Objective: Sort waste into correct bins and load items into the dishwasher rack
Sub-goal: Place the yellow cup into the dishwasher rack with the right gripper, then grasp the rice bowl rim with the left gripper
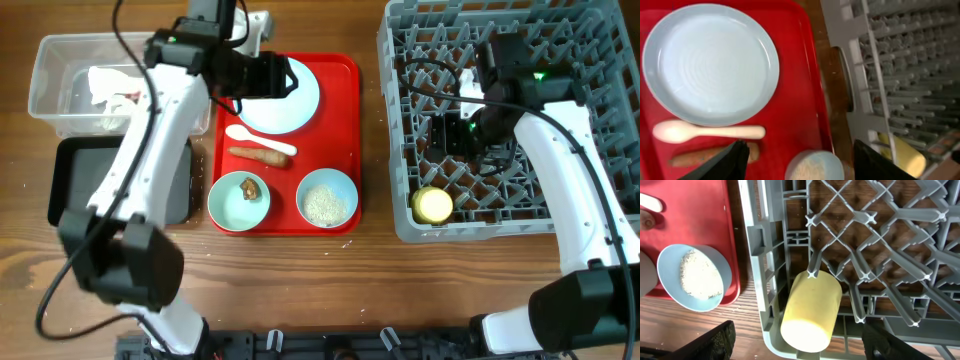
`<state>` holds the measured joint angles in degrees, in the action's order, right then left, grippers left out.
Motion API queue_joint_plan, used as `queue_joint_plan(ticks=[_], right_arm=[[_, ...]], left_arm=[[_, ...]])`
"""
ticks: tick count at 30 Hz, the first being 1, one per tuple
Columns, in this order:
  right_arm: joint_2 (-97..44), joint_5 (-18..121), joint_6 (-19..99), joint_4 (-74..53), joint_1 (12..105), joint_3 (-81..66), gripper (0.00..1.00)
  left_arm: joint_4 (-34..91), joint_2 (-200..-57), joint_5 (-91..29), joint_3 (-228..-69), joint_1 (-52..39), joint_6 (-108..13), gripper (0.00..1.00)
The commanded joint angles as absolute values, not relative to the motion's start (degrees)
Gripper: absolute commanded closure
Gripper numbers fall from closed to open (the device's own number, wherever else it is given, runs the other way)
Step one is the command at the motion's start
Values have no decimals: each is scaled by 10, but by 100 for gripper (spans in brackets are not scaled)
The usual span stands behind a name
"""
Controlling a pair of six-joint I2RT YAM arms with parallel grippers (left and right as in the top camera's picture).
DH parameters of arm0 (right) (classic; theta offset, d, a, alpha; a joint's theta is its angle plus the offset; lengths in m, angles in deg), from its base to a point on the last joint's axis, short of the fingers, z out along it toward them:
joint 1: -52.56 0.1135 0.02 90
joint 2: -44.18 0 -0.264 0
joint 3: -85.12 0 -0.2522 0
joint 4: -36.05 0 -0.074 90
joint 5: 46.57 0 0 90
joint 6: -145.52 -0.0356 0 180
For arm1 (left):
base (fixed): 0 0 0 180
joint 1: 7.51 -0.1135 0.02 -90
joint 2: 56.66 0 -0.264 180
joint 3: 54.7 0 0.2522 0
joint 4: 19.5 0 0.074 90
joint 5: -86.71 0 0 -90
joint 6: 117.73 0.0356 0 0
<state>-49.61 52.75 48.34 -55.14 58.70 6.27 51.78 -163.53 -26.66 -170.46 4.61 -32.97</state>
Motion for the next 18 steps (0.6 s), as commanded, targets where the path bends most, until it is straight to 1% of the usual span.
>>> queue_joint_plan(ticks=[1,3,5,9,11,16,18], right_arm=[[-489,549,496,-533,591,71,21],[-483,569,498,-514,592,71,21],[-481,604,511,-483,596,71,21],[-481,607,511,-453,612,71,21],[-481,606,512,-443,622,71,21],[-481,594,500,-413,613,71,21],[-481,594,491,-396,594,71,21]], left_arm=[[587,-1605,-264,-1715,51,-327,33],[640,-1610,-263,-1715,56,-327,34],[665,-1615,-263,-1696,74,-327,35],[638,-1615,-231,-1639,118,-328,35],[622,-1615,-216,-1619,132,-357,35],[567,-1615,-213,-1573,189,-381,38],[521,-1615,-166,-1527,241,-443,38]])
